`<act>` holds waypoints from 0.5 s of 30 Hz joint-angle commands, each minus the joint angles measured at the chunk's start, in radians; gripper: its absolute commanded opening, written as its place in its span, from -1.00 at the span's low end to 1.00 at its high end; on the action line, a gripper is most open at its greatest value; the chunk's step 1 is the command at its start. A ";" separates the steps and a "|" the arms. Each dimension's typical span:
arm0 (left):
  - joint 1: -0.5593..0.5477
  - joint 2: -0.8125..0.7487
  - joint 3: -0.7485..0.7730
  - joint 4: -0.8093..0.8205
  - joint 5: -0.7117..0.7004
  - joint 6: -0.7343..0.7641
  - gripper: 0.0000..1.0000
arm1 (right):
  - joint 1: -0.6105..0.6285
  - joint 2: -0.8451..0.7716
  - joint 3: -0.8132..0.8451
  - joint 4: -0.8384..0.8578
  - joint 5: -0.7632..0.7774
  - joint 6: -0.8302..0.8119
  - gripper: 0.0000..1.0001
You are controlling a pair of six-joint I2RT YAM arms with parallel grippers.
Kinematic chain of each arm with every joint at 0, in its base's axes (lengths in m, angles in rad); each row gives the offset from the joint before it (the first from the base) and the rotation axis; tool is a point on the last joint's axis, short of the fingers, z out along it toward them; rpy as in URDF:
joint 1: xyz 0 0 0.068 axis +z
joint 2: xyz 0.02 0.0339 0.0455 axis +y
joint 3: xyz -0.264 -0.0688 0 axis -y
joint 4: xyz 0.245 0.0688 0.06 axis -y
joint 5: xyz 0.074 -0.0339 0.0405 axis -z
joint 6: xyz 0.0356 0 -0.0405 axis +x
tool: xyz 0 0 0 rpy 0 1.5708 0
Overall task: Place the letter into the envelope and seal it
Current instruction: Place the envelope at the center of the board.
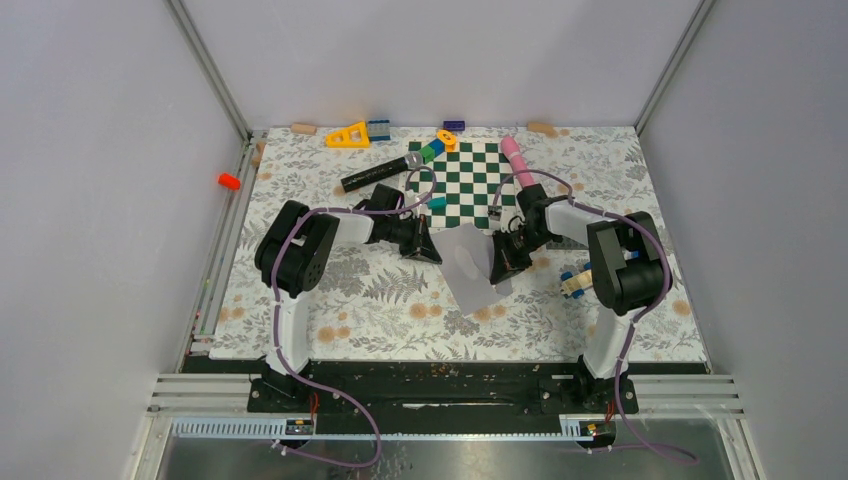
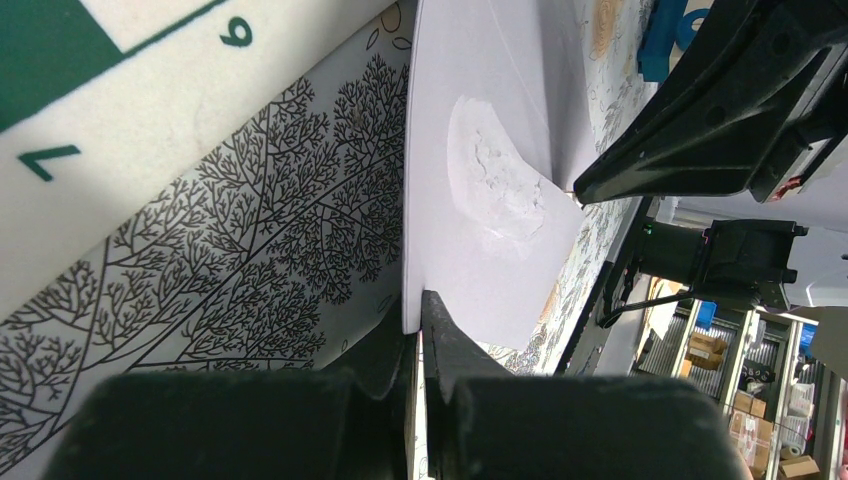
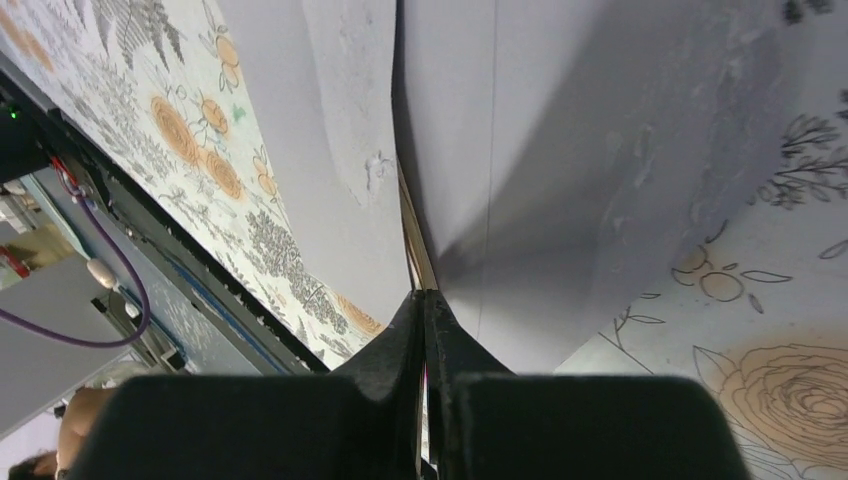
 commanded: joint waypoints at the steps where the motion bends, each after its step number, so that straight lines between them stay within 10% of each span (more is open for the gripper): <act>1: -0.015 0.030 0.004 -0.041 -0.038 0.026 -1.00 | -0.010 -0.059 -0.007 0.058 0.027 0.079 -1.00; 15: -0.017 0.049 0.006 -0.038 -0.025 0.016 -1.00 | -0.017 -0.092 -0.034 0.143 0.206 0.257 -1.00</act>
